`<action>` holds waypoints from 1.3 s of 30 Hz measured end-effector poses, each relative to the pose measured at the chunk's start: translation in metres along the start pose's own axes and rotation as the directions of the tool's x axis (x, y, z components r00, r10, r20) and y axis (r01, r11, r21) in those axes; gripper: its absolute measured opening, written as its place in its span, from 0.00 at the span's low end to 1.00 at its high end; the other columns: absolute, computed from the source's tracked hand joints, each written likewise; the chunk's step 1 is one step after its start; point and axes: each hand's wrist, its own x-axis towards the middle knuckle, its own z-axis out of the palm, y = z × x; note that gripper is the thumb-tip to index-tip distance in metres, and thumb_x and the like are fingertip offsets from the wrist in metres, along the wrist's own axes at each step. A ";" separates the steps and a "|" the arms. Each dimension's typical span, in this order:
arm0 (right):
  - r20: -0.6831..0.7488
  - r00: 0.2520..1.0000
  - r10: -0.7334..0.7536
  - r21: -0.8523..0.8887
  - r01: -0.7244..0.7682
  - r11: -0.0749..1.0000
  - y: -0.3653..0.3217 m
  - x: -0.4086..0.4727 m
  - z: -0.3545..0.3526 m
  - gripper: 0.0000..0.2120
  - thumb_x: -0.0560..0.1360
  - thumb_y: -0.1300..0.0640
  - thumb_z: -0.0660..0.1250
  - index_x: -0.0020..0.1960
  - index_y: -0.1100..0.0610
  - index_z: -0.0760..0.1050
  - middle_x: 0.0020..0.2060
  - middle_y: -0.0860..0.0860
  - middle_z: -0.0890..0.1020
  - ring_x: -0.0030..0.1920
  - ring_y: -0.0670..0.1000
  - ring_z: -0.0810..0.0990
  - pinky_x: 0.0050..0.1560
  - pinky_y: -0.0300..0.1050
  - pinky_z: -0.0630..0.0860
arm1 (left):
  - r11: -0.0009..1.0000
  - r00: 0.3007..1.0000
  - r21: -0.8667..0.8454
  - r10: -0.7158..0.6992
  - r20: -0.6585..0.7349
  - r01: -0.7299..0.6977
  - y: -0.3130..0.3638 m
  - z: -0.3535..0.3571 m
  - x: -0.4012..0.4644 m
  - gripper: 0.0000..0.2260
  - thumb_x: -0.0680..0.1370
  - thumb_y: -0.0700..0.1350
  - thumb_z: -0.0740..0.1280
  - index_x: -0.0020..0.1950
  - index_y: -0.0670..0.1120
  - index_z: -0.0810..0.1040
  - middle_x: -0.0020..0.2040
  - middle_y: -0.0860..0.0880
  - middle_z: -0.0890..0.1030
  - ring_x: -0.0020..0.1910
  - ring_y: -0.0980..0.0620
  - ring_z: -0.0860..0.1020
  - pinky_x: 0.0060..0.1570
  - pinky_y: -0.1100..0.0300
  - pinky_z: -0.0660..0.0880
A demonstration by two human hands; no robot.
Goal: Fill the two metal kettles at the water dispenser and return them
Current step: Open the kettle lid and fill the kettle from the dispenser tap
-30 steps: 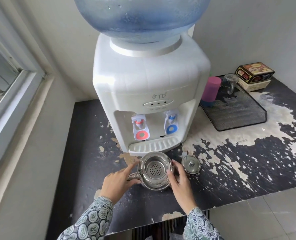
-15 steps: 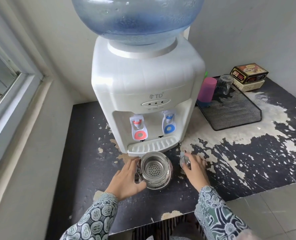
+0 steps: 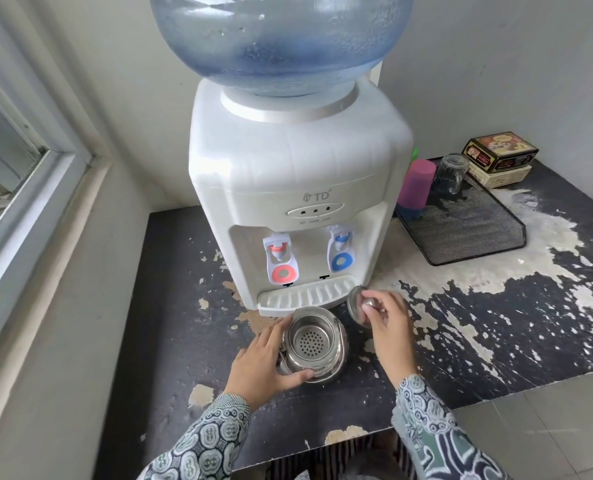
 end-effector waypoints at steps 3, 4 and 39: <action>0.043 0.974 -0.222 -0.035 0.223 0.974 -0.026 -0.015 0.014 0.10 0.73 0.65 0.64 0.53 0.58 0.77 0.50 0.49 0.73 0.53 0.49 0.72 0.50 0.34 0.71 | 1.000 1.000 -0.017 -0.004 0.001 0.004 0.000 0.000 0.000 0.49 0.57 0.78 0.55 0.73 0.60 0.46 0.72 0.60 0.61 0.69 0.57 0.66 0.64 0.49 0.68; 0.088 0.953 -0.289 -0.081 0.296 0.952 -0.027 -0.020 0.020 0.11 0.73 0.63 0.63 0.53 0.57 0.77 0.51 0.50 0.74 0.53 0.49 0.72 0.50 0.35 0.72 | 1.000 1.000 -0.017 -0.003 0.001 0.003 0.000 0.000 0.000 0.48 0.58 0.77 0.55 0.73 0.60 0.46 0.72 0.61 0.61 0.69 0.57 0.66 0.65 0.48 0.68; 0.360 0.883 -0.299 -0.598 0.465 0.653 -0.013 -0.046 0.062 0.26 0.63 0.52 0.75 0.57 0.46 0.69 0.55 0.45 0.70 0.55 0.44 0.79 0.62 0.70 0.58 | 1.000 1.000 -0.003 0.022 0.004 -0.022 -0.007 0.004 0.006 0.46 0.58 0.80 0.52 0.72 0.64 0.47 0.73 0.60 0.57 0.69 0.54 0.66 0.62 0.49 0.72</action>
